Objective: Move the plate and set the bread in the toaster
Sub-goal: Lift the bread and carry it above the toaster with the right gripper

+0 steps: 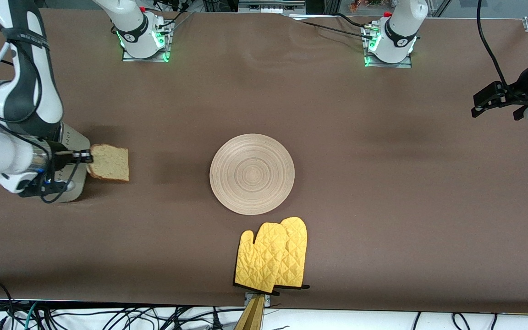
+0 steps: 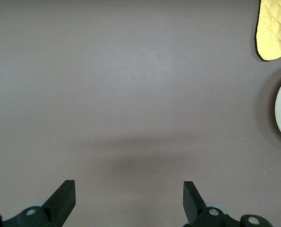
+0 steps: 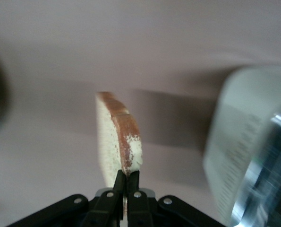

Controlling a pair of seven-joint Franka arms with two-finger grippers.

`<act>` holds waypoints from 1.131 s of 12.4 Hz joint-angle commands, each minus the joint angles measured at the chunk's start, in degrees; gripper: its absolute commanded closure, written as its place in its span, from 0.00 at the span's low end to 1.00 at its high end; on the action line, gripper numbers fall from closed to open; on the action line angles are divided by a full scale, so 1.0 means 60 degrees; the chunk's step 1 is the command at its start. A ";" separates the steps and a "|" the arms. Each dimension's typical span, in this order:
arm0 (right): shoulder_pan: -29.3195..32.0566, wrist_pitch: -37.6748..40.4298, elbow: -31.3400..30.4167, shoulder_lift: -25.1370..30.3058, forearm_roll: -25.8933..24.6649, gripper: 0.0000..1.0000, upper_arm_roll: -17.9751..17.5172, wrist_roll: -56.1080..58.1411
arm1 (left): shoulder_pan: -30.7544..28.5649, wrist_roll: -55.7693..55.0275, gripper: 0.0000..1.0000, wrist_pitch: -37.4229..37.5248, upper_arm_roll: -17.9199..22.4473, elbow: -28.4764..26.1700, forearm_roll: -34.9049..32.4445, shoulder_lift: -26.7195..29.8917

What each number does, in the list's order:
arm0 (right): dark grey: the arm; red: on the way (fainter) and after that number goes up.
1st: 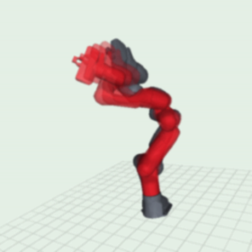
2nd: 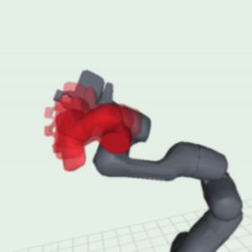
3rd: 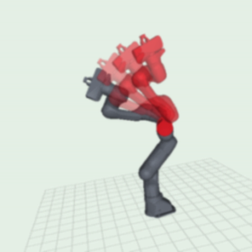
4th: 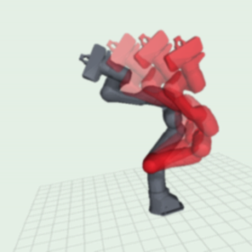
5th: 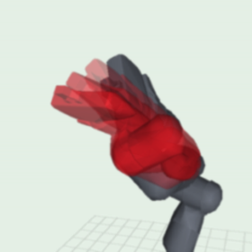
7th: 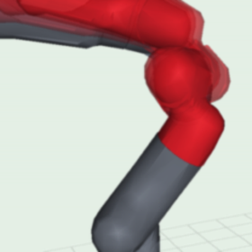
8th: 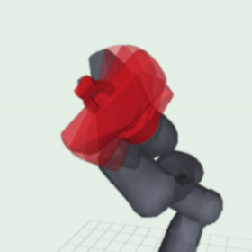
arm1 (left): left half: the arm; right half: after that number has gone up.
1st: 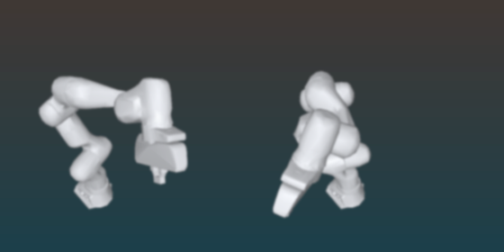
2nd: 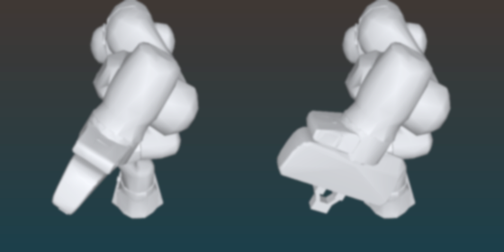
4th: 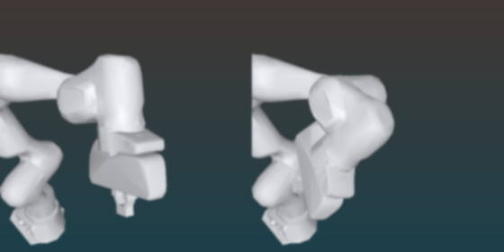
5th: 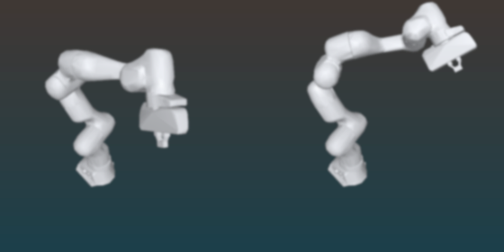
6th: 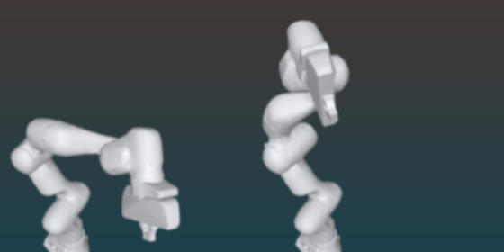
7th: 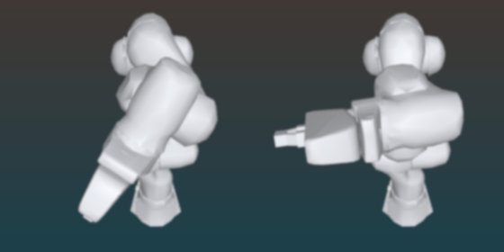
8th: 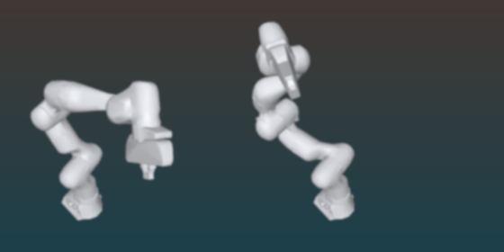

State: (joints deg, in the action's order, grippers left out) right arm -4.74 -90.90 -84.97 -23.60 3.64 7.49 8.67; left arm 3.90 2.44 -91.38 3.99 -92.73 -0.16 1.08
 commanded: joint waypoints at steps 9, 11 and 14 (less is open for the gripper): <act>-0.0031 0.1499 0.0993 0.0740 -0.2936 1.00 0.1183 0.0064 | 0.0038 -0.0100 0.00 0.0171 -0.0006 0.0294 0.0012 -0.0122; 0.0013 0.1323 0.0993 0.0681 -0.2951 1.00 0.1343 0.0078 | 0.0038 -0.0100 0.00 0.0157 0.0008 0.0294 0.0012 -0.0122; 0.0042 0.1000 0.0949 0.0506 -0.2951 1.00 0.1388 0.0079 | 0.0038 -0.0100 0.00 0.0171 0.0008 0.0294 0.0012 -0.0122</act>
State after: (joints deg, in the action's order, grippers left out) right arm -4.52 -83.92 -79.38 -20.05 -13.26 15.73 8.76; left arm 3.90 2.44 -91.38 3.98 -92.67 -0.16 1.04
